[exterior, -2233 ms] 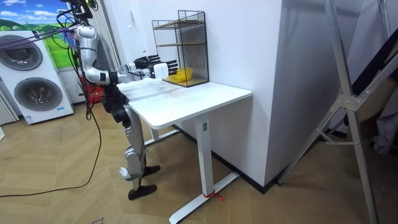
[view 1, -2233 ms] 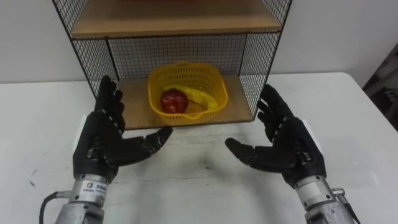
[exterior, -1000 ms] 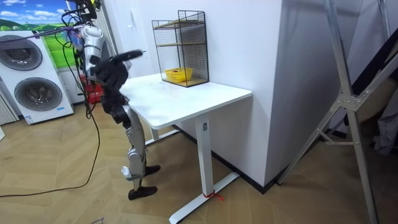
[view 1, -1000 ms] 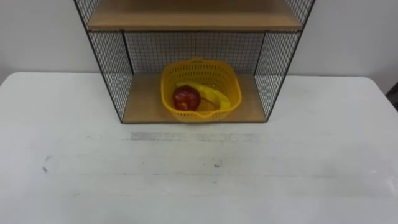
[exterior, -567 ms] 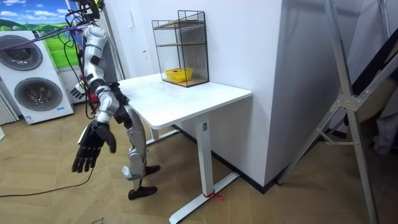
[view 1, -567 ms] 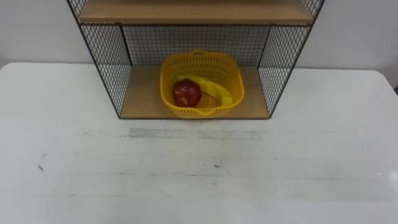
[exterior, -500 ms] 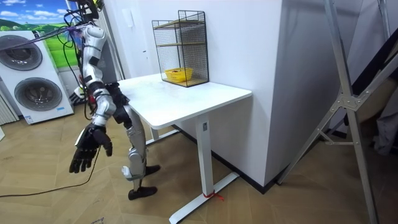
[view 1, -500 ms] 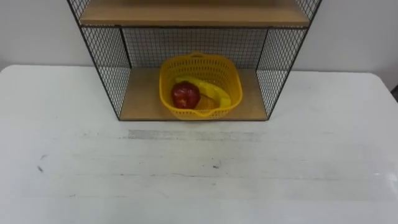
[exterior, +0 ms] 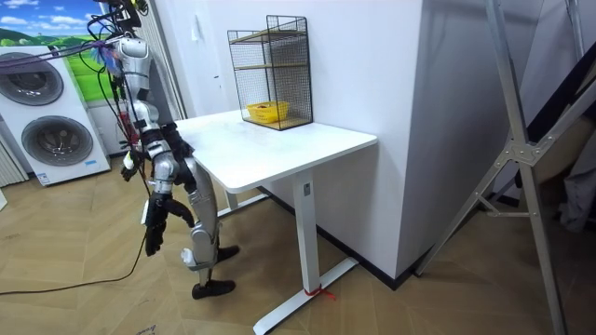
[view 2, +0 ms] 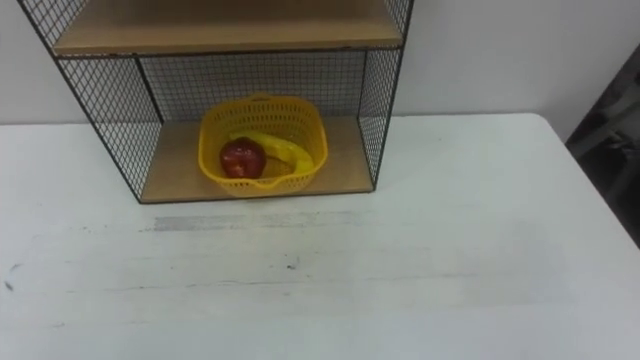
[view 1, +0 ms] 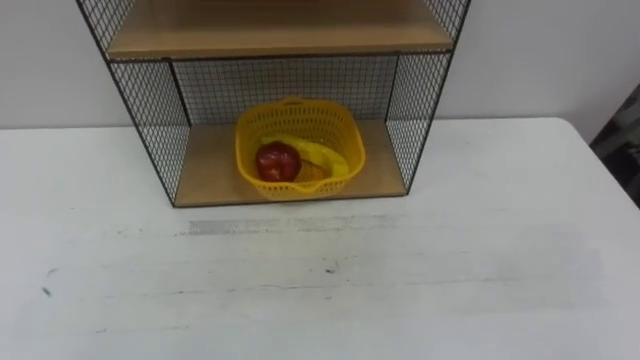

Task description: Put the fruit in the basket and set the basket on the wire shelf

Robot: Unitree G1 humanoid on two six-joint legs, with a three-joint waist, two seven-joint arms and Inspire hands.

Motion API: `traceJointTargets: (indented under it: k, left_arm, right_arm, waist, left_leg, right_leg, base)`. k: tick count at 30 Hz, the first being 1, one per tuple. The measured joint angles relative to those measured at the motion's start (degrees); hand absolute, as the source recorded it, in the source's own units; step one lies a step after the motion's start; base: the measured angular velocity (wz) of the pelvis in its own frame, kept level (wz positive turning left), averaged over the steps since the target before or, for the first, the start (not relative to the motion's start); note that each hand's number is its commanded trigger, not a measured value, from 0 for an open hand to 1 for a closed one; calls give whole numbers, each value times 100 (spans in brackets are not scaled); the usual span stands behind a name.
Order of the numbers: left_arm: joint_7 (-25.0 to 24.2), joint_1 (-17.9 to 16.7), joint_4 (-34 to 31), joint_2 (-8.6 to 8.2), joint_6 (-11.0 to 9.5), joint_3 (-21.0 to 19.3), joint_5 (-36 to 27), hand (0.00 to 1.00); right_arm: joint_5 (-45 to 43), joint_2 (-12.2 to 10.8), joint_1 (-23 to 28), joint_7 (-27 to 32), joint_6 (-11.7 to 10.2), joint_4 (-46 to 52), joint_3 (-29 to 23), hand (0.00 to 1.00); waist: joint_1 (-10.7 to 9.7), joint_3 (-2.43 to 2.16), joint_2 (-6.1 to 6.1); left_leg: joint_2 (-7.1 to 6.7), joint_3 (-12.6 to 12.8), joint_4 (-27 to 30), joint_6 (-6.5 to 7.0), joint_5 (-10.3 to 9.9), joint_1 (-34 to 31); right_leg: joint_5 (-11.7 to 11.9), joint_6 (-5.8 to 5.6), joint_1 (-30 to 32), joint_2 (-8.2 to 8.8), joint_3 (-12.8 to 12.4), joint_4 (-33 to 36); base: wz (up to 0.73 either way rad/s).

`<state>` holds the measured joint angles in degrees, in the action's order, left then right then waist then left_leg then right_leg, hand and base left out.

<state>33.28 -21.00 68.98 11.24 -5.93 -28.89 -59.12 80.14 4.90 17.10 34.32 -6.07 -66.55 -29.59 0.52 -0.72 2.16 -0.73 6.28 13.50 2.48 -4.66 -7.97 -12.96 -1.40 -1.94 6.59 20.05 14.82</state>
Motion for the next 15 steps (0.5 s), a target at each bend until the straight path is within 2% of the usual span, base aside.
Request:
traceJointTargets:
  k: [1, 3, 4, 6, 9, 11, 12, 14, 15]
  left_arm:
    - [-124, 12, 11, -27, 81, 24, 279, 0]
    - [-612, 72, 21, -97, 342, 223, 1588, 0]
    - [-719, 107, 19, -105, 392, 270, 1881, 0]
    - [-1119, 302, 16, -110, 593, 624, 2692, 0]
    - [-1528, 528, -10, -123, 801, 1244, 3099, 0]
    - [-1744, 723, -22, -160, 861, 1366, 3119, 0]
    - [-1951, 704, -45, -154, 834, 1439, 3133, 0]
    - [-2045, 725, -48, -184, 840, 1462, 3251, 0]
    - [-2063, 701, -48, -192, 843, 1496, 3334, 0]
  right_arm:
    - [-210, 2, -27, -66, 60, -50, -17, 0]
    - [-1297, 27, -171, -368, 304, -267, 22, 0]
    - [-1571, 43, -211, -441, 364, -313, 90, 0]
    - [-2760, 174, -442, -795, 576, -497, 649, 0]
    - [-3843, 286, -710, -1173, 760, -526, 1125, 0]
    - [-4186, 289, -822, -1408, 826, -535, 1287, 0]
    - [-4329, 288, -873, -1606, 865, -530, 1378, 0]
    - [-4563, 287, -920, -1896, 866, -523, 1443, 0]
    - [-4744, 283, -901, -2080, 868, -517, 1492, 0]
  waist:
    - [-33, -1, -5]
    - [-41, 17, -26]
    - [-38, 17, -25]
    - [-52, 18, -21]
    - [-167, 18, -20]
    - [-185, 40, -29]
    - [-188, 53, -51]
    - [-192, 80, -91]
    - [-194, 79, -104]
  left_leg:
    - [1, 9, -11, -2, 1, 23]
    - [-6, 1, -52, -15, 10, 95]
    - [-8, 0, -71, -23, 15, 125]
    - [-5, 32, -160, -78, 55, 236]
    - [-5, 27, -182, -78, 55, 244]
    - [-5, 1, -181, -99, 71, 264]
    - [-3, -29, -174, -150, 106, 270]
    - [-6, -50, -181, -163, 116, 267]
    - [-4, -50, -186, -169, 119, 271]
  right_leg:
    - [5, -7, -35, 4, 41, -27]
    - [17, -11, -114, 0, 43, -44]
    - [18, -8, -133, -1, 33, -45]
    - [46, 27, -160, 16, 60, -89]
    - [64, 32, -158, -6, 53, -97]
    - [78, 28, -183, -48, -8, -144]
    - [111, 28, -208, -89, -89, -212]
    - [141, 30, -218, -102, -84, -254]
    - [148, 32, -226, -103, -79, -272]
  base:
    - [35]
    - [5]
    - [-9]
    - [-14]
    - [-6]
    - [-6]
    - [-6]
    - [-2]
    - [0]
